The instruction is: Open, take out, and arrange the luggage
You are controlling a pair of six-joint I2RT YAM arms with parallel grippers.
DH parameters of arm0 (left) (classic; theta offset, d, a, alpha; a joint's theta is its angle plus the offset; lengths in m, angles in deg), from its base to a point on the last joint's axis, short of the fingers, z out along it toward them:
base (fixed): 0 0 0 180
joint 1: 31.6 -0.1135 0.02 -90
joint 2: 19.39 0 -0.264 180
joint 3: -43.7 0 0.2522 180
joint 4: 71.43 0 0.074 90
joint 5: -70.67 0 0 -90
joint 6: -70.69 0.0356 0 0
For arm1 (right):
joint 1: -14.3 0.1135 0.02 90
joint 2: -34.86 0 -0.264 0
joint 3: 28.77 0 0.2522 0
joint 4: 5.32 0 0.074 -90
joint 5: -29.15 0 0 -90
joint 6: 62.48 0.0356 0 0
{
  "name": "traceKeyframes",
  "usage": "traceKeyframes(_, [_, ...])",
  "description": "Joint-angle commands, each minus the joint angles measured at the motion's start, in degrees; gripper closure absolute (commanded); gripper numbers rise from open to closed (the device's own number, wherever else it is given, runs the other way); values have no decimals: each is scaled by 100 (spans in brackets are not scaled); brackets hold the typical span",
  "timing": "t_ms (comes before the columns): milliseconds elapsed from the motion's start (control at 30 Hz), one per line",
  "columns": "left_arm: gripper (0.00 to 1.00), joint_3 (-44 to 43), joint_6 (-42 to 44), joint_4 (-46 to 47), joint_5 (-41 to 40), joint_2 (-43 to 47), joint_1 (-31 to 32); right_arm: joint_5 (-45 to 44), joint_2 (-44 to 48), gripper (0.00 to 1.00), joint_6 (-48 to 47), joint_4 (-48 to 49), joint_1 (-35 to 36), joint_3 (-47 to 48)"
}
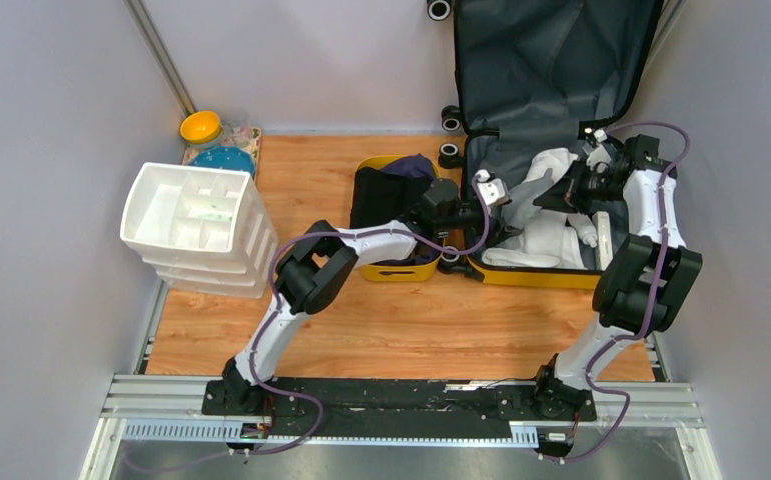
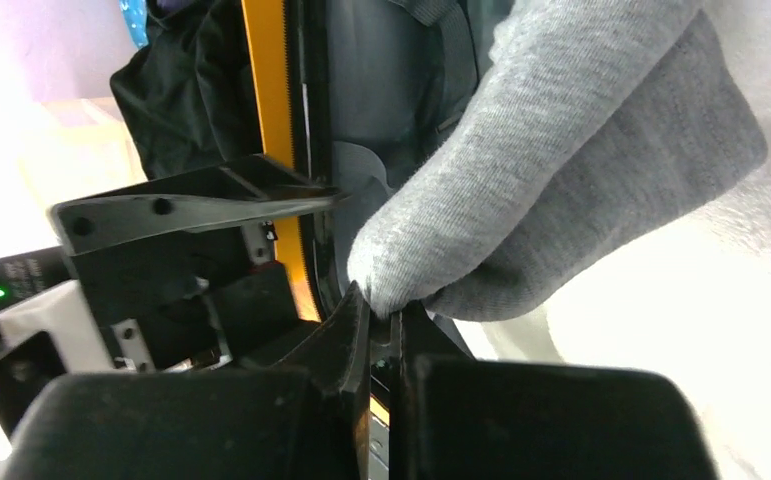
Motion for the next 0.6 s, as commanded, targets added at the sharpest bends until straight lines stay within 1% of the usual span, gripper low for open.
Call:
traceKeyframes(0, [15,-698,223,600,-926,-407,197,379,430,100,465,528,159,-22])
traceKeyframes(33, [15,-865,320,574,-1101,-565,214,415,491,100,482,528,168,-31])
traceKeyframes(67, [15,-945,347,547,-1486,-627,232,458,518,100,482,519,177,-39])
traceKeyframes(133, [15,-1050,434,495,-1796,-759,250,511,606,100,482,423,185,-57])
traceKeyframes(167, [16,-1077,444,486,-2128,-777,250,581,632,100,482,387,194,-66])
traceKeyframes(200, [18,-1103,461,451,-2262,-812,241,608,650,100,482,309,203,-83])
traceKeyframes(233, [25,-1138,487,442,-2341,-830,241,634,711,100,474,273,220,-109])
traceKeyframes(300, [34,-1139,505,424,-2439,-769,215,687,782,100,482,229,238,-180])
traceKeyframes(333, [55,-1148,479,389,-2430,-751,206,713,860,100,491,238,247,-197])
traceKeyframes(400, [80,-1244,427,162,-2342,-638,171,793,905,100,544,246,264,-198])
traceKeyframes(433, [100,-1262,357,65,-2316,-567,162,836,949,100,579,255,264,-180])
traceKeyframes(500, [100,-1245,330,-233,-2202,-270,153,986,984,100,658,273,264,21])
traceKeyframes(567, [100,-1227,277,-654,-2070,3,127,1082,1002,81,702,273,264,284])
